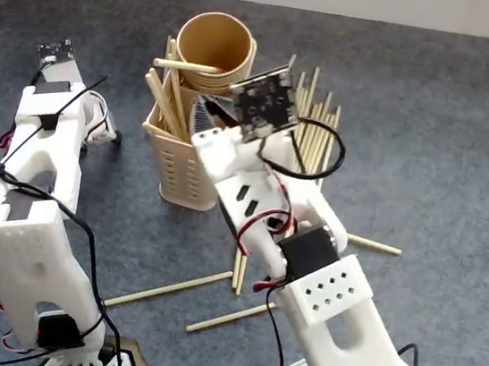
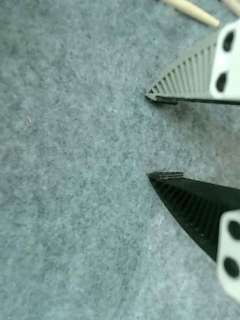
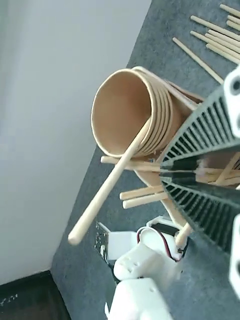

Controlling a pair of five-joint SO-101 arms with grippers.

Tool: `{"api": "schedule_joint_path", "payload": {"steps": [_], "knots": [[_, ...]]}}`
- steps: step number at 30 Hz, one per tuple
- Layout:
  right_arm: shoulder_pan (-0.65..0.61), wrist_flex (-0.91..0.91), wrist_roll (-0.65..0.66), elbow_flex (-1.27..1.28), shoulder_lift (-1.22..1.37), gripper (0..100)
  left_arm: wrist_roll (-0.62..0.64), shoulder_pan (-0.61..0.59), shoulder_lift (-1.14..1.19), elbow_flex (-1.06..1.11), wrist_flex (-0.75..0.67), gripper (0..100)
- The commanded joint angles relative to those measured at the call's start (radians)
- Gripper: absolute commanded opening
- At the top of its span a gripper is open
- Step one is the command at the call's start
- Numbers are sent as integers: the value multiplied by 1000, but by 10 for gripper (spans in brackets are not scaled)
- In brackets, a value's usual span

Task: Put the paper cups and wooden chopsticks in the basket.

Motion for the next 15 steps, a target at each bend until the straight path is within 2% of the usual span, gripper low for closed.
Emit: {"api": "schedule_joint_path", "payload": {"steps": [1, 3, 5, 10, 15], "knots": [[-44, 113, 127, -70, -30, 178, -9, 19, 2, -25, -6, 245], [-58, 185, 199, -70, -30, 276, -9, 19, 2, -25, -8, 245], [-59, 191, 247, -61, -30, 330, -11, 21, 2, -28, -9, 245], [-56, 143, 281, -85, 24, 328, -11, 22, 2, -28, -9, 245], [-53, 147, 282, -272, 197, 328, -11, 22, 2, -28, -8, 245]]}}
